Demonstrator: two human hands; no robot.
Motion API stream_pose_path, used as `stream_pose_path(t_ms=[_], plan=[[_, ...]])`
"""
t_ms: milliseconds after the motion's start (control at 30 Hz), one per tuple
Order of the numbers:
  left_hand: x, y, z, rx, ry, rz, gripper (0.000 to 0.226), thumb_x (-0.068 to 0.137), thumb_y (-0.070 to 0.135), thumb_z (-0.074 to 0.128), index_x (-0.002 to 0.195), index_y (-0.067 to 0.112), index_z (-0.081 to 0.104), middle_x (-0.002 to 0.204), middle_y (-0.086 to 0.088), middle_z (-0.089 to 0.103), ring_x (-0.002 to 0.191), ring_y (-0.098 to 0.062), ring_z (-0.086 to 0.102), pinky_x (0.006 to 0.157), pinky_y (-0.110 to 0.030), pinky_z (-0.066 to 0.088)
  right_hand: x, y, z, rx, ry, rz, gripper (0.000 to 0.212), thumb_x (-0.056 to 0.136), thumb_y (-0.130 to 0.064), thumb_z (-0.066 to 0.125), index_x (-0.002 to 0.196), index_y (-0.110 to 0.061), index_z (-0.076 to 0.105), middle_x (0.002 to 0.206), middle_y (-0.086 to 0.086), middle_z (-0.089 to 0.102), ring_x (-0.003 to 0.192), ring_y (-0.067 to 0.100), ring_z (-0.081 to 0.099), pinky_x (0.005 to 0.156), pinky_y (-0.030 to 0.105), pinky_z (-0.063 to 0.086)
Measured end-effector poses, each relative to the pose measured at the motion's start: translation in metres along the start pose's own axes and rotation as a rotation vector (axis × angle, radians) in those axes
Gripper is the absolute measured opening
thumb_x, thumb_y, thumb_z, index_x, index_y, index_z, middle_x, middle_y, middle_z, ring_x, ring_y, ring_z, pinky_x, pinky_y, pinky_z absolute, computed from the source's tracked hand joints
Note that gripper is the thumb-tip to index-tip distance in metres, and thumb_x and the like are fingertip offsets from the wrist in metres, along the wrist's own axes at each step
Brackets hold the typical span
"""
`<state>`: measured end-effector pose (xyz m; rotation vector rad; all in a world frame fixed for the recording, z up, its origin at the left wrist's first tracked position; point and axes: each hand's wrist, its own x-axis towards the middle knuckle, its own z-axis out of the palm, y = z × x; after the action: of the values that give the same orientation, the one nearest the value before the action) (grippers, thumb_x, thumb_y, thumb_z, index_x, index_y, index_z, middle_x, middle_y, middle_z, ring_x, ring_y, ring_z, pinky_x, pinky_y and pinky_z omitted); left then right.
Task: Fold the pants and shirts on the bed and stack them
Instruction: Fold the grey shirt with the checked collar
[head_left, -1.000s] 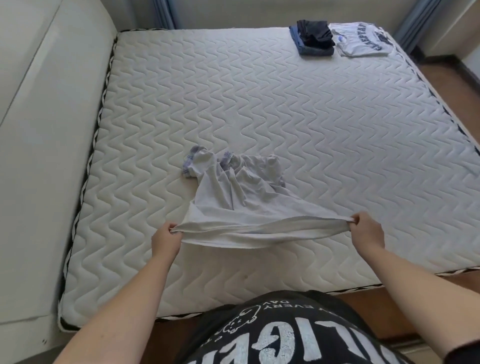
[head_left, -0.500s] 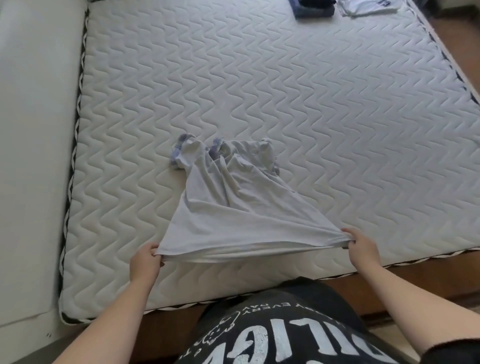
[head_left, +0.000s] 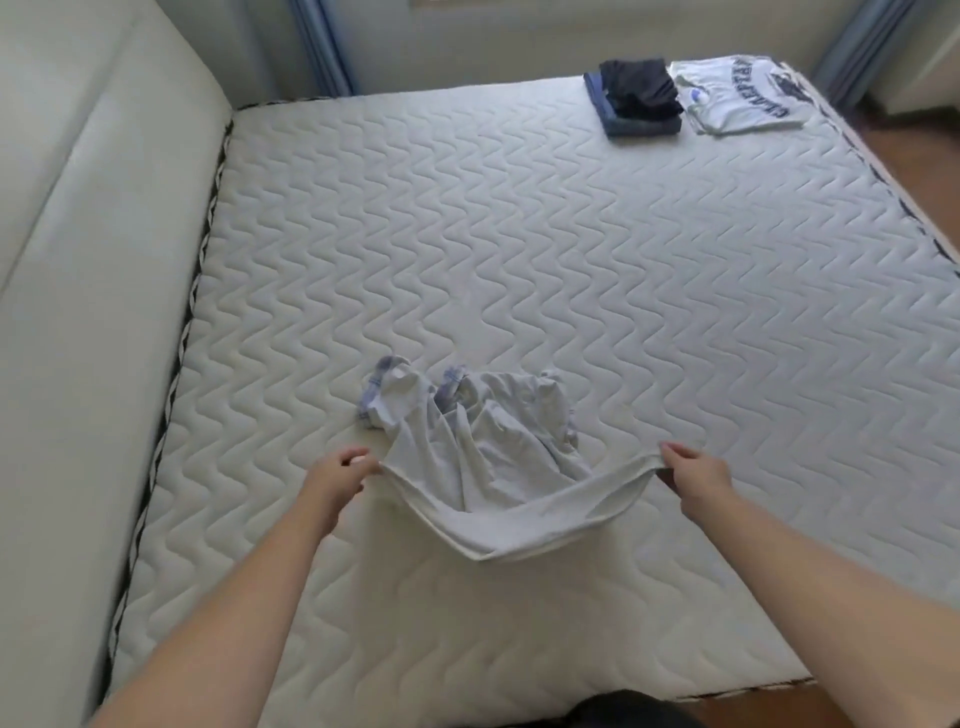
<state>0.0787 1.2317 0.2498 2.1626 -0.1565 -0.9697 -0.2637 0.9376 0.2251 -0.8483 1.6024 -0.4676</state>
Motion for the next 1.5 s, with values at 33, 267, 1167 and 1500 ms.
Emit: stream_pose_path(t_ms=[33, 267, 1167, 1500], plan=[[0.016, 0.032, -0.008, -0.067, 0.014, 0.013, 0.027, 0.093, 0.013, 0.063, 0.117, 0.001, 0.068, 0.101, -0.015, 0.069, 0.09, -0.025, 0.064, 0.076, -0.035, 0.054, 0.006, -0.033, 0.015, 0.041, -0.009, -0.034, 0.031, 0.092, 0.003, 0.061, 0.123, 0.007, 0.06, 0.105, 0.019, 0.06, 0.078, 0.025, 0.06, 0.057, 0.017, 0.056], [0.081, 0.299, -0.113, -0.265, 0.307, 0.291, 0.025, 0.097, 0.005, 0.058, 0.119, 0.001, 0.068, 0.044, 0.01, 0.059, 0.039, -0.002, 0.055, 0.046, -0.012, 0.044, 0.01, -0.324, 0.074, 0.291, -0.099, -0.366, 0.01, 0.085, 0.003, 0.07, 0.088, -0.005, 0.068, 0.082, 0.008, 0.063, 0.067, 0.016, 0.062, 0.05, 0.019, 0.055], [0.145, 0.083, -0.003, -0.449, 0.402, -0.091, 0.027, 0.093, 0.003, 0.063, 0.119, -0.006, 0.062, 0.088, -0.018, 0.061, 0.062, -0.023, 0.054, 0.058, -0.03, 0.043, 0.144, -0.167, 0.013, -0.02, 0.008, -0.114, 0.033, 0.091, -0.001, 0.065, 0.12, 0.012, 0.059, 0.081, 0.016, 0.064, 0.064, 0.024, 0.059, 0.041, 0.017, 0.052], [0.069, -0.164, 0.073, -0.391, 0.226, -0.44, 0.028, 0.094, -0.002, 0.061, 0.118, -0.014, 0.057, 0.086, -0.017, 0.061, 0.068, -0.023, 0.055, 0.043, -0.015, 0.052, 0.151, 0.083, -0.072, -0.311, 0.126, 0.144, 0.025, 0.092, -0.001, 0.063, 0.114, 0.012, 0.062, 0.088, 0.015, 0.061, 0.068, 0.021, 0.054, 0.041, 0.012, 0.05]])
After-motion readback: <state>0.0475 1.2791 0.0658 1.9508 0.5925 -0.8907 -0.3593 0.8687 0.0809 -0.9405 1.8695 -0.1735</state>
